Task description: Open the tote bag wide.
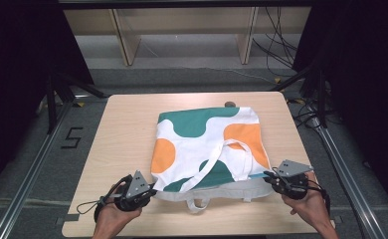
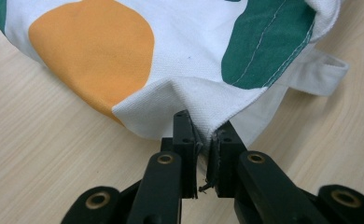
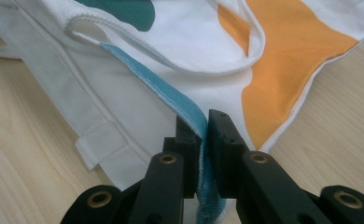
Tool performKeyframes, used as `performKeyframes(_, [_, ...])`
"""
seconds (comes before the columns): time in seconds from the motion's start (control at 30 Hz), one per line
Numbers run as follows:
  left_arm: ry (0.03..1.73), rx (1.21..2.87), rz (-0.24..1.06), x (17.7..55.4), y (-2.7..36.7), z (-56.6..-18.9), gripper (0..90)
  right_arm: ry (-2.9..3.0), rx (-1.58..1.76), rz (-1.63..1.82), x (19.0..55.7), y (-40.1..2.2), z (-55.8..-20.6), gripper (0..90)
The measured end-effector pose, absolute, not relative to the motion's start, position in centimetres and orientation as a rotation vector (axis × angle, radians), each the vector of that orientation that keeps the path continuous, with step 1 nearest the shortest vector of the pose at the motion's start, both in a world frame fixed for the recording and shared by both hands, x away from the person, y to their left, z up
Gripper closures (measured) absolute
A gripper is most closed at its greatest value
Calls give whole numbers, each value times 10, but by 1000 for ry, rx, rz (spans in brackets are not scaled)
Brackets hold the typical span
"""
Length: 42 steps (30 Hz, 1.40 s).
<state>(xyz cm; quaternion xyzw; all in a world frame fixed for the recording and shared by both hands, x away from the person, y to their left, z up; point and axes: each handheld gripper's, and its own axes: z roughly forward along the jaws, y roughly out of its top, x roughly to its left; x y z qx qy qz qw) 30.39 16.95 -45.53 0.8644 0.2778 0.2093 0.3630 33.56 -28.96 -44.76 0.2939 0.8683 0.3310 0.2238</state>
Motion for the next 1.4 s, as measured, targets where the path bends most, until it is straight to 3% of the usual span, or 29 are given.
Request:
performKeyframes(0.33, [710,2186,517,306,176,-435,833,2384,844,1007,342,-290,-427,869])
performKeyframes(0.47, [694,2144,510,309,180,-410,838,2360,849,1056,345,-290,-411,872])
performKeyframes(1.03, [648,1998,497,337,200,-270,873,2265,765,1247,386,-294,-282,879])
performKeyframes(1.17, [656,1977,480,351,201,-244,877,2217,748,1255,399,-296,-245,881])
performKeyframes(1.4, [745,1861,483,404,206,-238,880,2180,842,1255,433,-293,-234,881])
